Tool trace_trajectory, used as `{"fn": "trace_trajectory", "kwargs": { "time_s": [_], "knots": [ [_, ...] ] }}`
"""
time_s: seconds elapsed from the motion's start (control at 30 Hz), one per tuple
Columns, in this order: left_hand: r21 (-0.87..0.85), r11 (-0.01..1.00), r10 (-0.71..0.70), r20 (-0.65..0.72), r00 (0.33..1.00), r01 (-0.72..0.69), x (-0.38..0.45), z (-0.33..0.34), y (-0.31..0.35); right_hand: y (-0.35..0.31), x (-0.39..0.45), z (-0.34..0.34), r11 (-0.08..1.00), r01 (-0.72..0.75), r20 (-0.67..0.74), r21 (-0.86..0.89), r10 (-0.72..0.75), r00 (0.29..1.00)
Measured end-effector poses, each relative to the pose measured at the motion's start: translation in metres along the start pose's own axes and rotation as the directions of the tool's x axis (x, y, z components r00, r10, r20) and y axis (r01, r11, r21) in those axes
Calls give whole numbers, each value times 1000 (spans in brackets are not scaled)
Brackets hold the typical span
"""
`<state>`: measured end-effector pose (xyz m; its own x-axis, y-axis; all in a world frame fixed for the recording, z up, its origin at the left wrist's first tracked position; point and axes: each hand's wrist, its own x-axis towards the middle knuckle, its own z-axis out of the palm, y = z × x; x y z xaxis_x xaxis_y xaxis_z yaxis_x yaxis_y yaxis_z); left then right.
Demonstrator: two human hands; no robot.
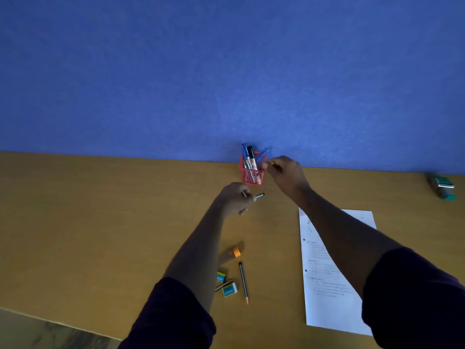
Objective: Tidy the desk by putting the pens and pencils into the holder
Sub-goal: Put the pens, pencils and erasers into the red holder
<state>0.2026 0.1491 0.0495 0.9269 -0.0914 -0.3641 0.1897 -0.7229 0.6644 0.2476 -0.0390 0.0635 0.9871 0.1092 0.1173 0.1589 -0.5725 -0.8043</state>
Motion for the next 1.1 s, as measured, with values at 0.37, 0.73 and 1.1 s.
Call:
{"fn": "trace_trajectory", "kwargs": {
  "time_s": [0.37,0.73,1.1],
  "knots": [
    [-270,952,-3,-477,879,-143,40,-50,10,-17,34,11,1000,24,-123,12,-23,992],
    [81,988,155,-482,862,-132,67,-30,33,-5,53,23,979,-9,110,-206,33,993],
    [108,977,-119,-437,891,183,86,-19,37,9,28,25,974,157,71,-164,-147,987]
  ]
}}
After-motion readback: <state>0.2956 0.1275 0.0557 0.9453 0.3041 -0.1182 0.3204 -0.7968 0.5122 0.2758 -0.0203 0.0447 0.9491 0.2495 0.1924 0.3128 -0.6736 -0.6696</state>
